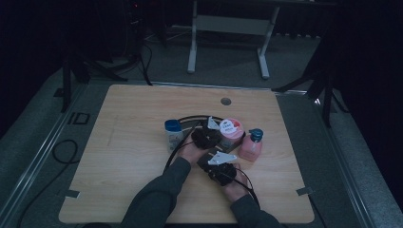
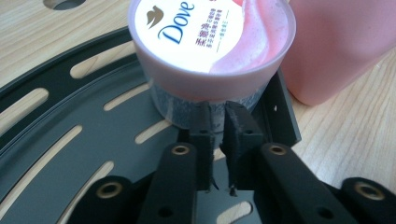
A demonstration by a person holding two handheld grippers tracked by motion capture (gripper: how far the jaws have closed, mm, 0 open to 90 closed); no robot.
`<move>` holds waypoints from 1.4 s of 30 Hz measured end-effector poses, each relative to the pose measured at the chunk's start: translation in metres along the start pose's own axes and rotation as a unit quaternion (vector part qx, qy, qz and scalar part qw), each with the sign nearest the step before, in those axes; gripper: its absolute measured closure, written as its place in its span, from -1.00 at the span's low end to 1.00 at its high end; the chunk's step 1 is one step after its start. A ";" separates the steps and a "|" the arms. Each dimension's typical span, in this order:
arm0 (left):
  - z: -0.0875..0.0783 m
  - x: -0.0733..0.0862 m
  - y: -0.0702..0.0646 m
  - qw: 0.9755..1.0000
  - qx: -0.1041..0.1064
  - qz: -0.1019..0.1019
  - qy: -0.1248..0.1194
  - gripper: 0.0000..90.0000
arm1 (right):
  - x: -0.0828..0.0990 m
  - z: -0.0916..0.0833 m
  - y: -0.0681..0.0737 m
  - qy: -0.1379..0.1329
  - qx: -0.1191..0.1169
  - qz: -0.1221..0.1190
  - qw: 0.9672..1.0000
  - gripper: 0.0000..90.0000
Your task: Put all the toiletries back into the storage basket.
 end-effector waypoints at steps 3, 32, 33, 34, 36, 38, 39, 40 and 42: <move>-0.007 0.002 0.001 1.000 0.000 0.001 -0.001 0.67 | -0.001 -0.001 0.001 0.000 -0.001 -0.004 1.000 1.00; -0.083 0.039 -0.013 0.998 0.046 0.035 -0.016 0.38 | 0.013 -0.052 -0.010 -0.009 -0.012 0.028 1.000 0.12; -0.085 0.042 -0.012 0.998 0.047 0.034 -0.018 0.38 | 0.014 -0.056 -0.012 -0.008 -0.005 0.033 0.999 0.10; -0.086 0.045 -0.011 0.998 0.047 0.030 -0.019 0.38 | 0.014 -0.058 -0.014 -0.008 0.000 0.037 0.999 0.08; -0.088 0.050 -0.010 0.998 0.046 0.027 -0.021 0.37 | 0.015 -0.064 -0.019 -0.006 0.015 0.042 0.999 0.07; -0.090 0.056 -0.009 0.999 0.043 0.025 -0.020 0.37 | 0.016 -0.070 -0.023 -0.006 0.027 0.050 0.998 0.07; -0.090 0.059 -0.009 0.999 0.043 0.025 -0.019 0.37 | 0.016 -0.072 -0.024 -0.005 0.031 0.053 0.998 0.08; -0.091 0.061 -0.009 0.999 0.044 0.023 -0.019 0.37 | 0.016 -0.075 -0.026 -0.003 0.036 0.056 0.998 0.09; -0.092 0.066 -0.009 0.999 0.043 0.023 -0.017 0.36 | 0.015 -0.081 -0.029 -0.004 0.043 0.056 0.998 0.10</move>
Point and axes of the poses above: each handheld gripper's, and its own axes: z roughly forward along the jaws, x roughly out of its underside, y roughly to its left, the point moved 5 cm from there along z, roughly forward along the jaws, and after that the axes turned 11 degrees about -z, right-handed, at the moved point
